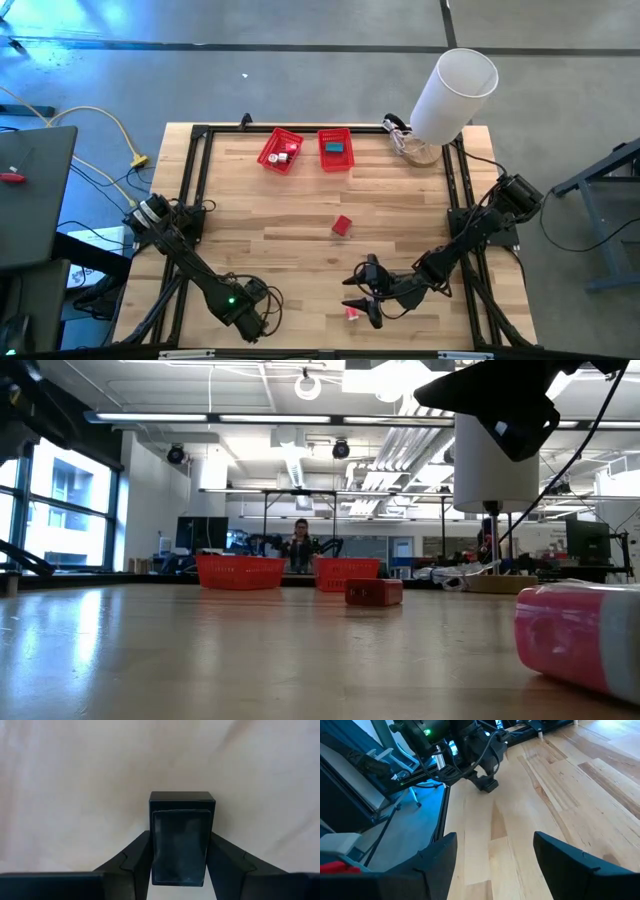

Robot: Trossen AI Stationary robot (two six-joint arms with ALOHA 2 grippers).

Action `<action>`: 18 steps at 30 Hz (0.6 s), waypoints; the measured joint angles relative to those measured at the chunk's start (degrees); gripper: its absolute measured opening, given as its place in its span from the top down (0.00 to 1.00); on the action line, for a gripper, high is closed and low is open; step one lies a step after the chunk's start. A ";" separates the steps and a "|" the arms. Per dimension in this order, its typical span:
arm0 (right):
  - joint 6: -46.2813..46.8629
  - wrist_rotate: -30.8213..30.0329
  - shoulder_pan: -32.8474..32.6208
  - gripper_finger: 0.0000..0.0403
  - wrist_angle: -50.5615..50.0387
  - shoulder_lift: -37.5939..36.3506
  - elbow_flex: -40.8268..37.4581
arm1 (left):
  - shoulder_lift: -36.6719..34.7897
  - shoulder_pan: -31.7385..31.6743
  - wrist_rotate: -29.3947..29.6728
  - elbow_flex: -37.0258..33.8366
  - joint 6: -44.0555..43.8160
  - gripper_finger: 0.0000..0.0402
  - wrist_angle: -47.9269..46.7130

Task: Pick & Place Office items
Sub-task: Put the black digital clock into the right red bin

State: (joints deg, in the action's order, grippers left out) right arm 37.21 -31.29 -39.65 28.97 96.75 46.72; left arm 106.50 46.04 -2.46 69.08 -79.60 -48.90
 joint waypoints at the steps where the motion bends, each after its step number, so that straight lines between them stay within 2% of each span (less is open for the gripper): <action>1: 0.00 -0.03 0.01 0.38 0.00 0.00 0.00 | 0.00 -0.33 0.82 0.21 1.45 0.64 -0.93; 8: 0.56 -0.25 0.48 0.38 0.01 0.00 0.00 | 0.00 -3.58 14.96 4.71 12.96 0.64 -10.71; 13: 2.40 -0.85 1.55 0.38 0.83 0.00 0.00 | -0.07 -5.33 31.14 10.07 20.96 0.64 -17.66; 18: 3.52 -4.13 3.10 0.38 0.85 0.00 0.00 | -0.09 -6.09 48.53 13.70 31.26 0.64 -17.47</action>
State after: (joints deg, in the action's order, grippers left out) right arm 40.73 -35.42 -36.56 29.82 96.75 46.72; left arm 106.41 39.95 46.07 82.78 -48.35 -66.38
